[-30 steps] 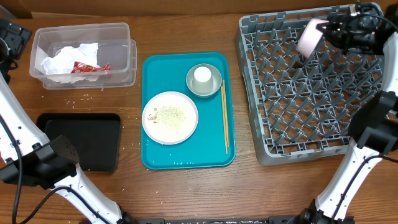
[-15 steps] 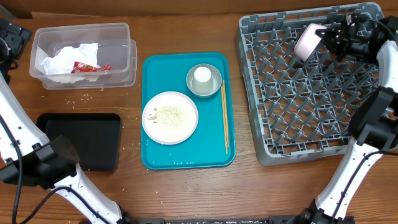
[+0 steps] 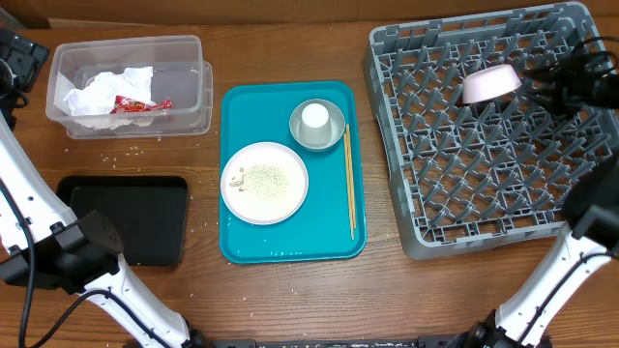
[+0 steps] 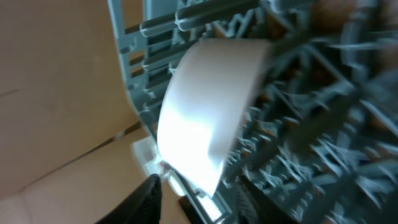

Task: Sort waste into correct bins and load items into the dishwasher
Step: 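Carry the pink bowl with the right gripper into the grey dish rack, then press the bowl down into the rack and release with the right gripper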

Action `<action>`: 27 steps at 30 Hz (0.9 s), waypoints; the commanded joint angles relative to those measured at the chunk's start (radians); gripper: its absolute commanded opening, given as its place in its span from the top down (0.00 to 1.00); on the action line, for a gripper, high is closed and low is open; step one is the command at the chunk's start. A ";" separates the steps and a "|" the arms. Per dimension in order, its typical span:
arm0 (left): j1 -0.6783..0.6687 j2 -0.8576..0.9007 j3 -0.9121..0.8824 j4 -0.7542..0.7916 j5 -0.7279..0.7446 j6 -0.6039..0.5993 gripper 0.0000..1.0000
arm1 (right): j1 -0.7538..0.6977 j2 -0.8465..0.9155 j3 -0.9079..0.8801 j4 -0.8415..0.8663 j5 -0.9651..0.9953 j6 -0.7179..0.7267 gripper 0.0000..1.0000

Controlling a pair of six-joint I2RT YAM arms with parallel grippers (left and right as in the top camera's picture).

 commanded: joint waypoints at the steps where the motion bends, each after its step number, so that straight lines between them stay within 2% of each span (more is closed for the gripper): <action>1: -0.007 0.006 0.000 0.002 -0.010 0.019 0.00 | 0.013 -0.226 0.040 -0.011 0.232 0.056 0.57; 7: -0.007 0.006 0.000 0.002 -0.010 0.019 0.00 | 0.158 -0.333 0.040 0.043 0.475 0.056 0.57; 10: -0.007 0.006 0.000 0.002 -0.010 0.019 0.00 | 0.253 -0.312 0.040 0.104 0.641 0.057 0.67; 12: -0.007 0.006 0.000 0.002 -0.010 0.019 0.00 | 0.304 -0.278 0.035 0.140 0.748 0.056 0.67; 15: -0.007 0.006 0.000 0.002 -0.010 0.019 0.00 | 0.358 -0.216 0.032 0.173 0.859 0.056 0.74; 21: -0.007 0.006 0.000 0.002 -0.010 0.019 0.00 | 0.386 -0.082 0.032 0.200 0.892 0.056 0.80; 25: -0.007 0.006 0.000 0.002 -0.010 0.019 0.00 | 0.382 -0.054 0.032 0.144 0.909 0.056 0.96; 27: -0.007 0.006 0.000 0.002 -0.010 0.019 0.00 | 0.381 -0.066 0.037 0.109 0.941 0.056 0.96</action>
